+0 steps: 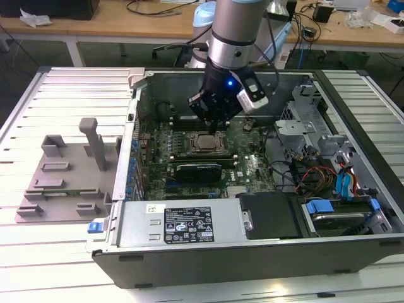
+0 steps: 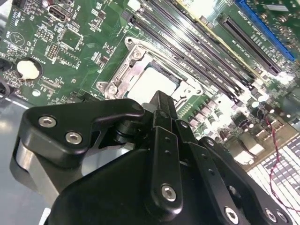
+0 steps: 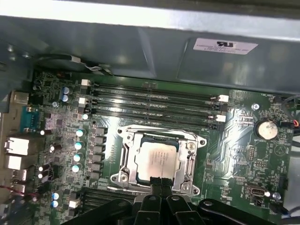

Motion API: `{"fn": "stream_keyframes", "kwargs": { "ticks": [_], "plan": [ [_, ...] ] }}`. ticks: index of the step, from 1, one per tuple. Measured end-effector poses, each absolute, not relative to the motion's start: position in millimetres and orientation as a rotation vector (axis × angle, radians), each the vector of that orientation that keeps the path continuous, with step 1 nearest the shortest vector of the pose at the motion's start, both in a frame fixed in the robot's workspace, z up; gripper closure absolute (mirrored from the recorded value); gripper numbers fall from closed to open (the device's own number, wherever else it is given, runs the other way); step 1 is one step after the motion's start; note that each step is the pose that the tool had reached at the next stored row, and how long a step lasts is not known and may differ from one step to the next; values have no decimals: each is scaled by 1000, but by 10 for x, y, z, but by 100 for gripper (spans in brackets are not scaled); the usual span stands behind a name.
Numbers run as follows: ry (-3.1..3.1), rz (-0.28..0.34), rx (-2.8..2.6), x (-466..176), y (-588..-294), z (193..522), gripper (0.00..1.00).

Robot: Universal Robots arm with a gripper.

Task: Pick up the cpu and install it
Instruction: 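Install the second cpu locking lever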

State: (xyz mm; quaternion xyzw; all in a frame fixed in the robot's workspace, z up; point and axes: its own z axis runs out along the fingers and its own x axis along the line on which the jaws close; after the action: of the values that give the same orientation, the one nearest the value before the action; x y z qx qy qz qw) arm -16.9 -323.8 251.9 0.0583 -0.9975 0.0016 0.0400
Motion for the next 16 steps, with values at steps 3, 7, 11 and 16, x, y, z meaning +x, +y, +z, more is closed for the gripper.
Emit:
{"fn": "stream_keyframes", "kwargs": {
  "ticks": [3,7,11,16],
  "plan": [
    [-3056,7,178,-169,-3235,2571,89],
    [-3056,9,178,-169,-3232,2641,89],
    [-3056,10,178,-169,-3230,2689,89],
    [-3056,10,178,-169,-3228,2776,89]
  ]
}}
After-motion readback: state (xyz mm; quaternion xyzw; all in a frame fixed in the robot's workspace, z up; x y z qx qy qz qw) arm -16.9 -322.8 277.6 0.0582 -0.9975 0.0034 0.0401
